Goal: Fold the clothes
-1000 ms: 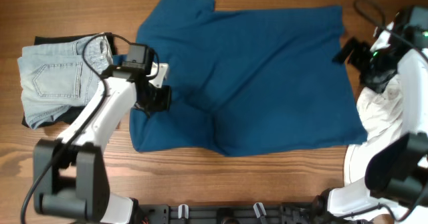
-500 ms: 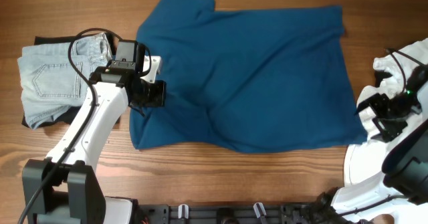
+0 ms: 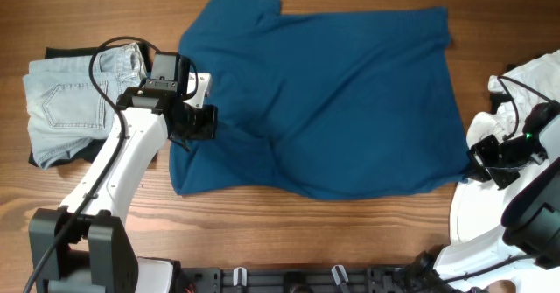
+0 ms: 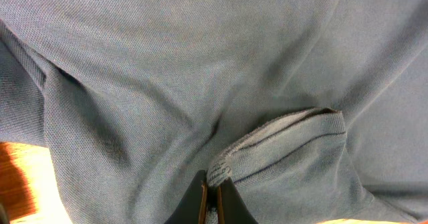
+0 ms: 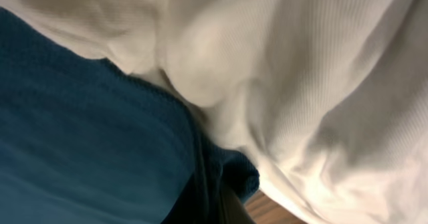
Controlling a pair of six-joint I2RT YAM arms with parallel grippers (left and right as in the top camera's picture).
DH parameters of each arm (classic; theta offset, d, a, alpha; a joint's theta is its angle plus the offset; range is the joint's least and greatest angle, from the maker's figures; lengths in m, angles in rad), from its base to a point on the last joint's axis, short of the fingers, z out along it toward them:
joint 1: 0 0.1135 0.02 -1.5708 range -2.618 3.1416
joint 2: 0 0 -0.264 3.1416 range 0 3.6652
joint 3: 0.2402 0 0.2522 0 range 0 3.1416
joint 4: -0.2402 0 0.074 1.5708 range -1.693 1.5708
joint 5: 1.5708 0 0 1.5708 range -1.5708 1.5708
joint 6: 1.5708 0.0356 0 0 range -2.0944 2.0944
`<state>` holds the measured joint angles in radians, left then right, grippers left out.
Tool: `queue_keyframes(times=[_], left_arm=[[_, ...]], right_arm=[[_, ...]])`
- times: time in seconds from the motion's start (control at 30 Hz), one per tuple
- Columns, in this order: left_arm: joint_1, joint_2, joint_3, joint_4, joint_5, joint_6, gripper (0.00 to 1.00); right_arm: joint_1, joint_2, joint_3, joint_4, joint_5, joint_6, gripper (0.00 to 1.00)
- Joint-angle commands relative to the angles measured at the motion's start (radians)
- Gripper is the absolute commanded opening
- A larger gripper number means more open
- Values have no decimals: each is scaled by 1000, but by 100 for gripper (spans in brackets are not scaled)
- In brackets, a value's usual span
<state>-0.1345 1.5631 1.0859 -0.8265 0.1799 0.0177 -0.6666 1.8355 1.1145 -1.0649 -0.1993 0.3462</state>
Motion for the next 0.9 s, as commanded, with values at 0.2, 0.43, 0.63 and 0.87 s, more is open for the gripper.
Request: queue_keyframes(times=[0.2,0.43,0.63,0.87], left_arm=[[4,-88,82,-92,-71,-3,4],[4,-117,82,-52,-149,-2,4],[4,-117,82,97,-201,2,4],[4,-116,81,242,-201,40,4]], right_arm=[[0,-195,105,-17,-116,-14,4],[26,-201,103,163,-258,74,4],[109,-201,103,280,-235,156,4],[137,-201,103,385,-127,237,4]])
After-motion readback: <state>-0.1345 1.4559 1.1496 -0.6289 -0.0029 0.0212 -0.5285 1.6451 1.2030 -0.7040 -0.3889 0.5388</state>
